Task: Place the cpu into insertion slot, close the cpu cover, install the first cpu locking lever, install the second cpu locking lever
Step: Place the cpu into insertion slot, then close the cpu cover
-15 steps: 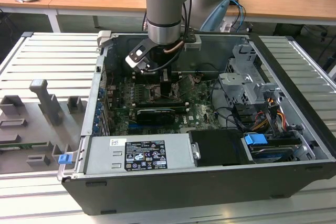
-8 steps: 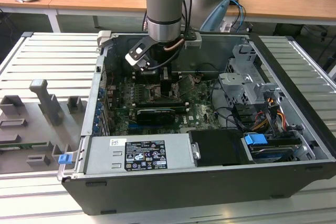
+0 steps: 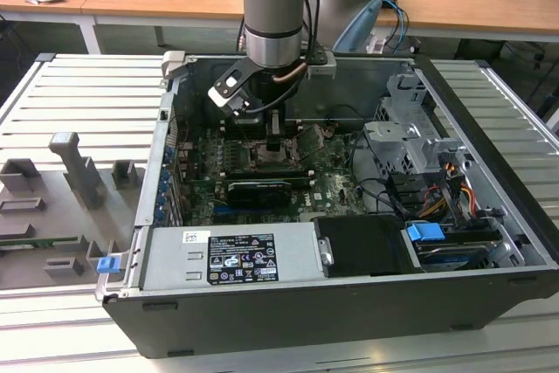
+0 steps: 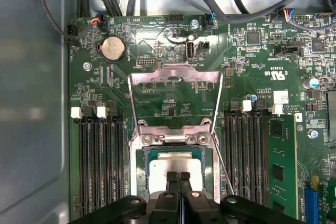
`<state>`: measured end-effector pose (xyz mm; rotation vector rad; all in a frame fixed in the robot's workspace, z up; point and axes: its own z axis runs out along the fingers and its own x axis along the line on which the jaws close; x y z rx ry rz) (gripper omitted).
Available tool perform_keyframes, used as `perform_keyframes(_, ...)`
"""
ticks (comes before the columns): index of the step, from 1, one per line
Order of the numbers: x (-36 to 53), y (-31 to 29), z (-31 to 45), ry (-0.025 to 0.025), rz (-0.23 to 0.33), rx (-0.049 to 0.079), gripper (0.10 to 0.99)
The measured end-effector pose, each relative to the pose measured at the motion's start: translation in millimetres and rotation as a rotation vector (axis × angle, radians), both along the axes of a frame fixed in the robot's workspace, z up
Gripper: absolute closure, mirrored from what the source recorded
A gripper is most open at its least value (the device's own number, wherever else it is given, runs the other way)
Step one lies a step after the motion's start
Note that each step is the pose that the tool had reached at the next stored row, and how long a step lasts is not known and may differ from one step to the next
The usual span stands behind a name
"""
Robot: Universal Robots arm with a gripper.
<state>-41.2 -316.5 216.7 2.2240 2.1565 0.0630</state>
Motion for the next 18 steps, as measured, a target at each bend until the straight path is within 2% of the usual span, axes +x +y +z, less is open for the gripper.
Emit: perform_keyframes(18,0.0,-0.1,6.7,0.0001,0.0,0.001,0.98)
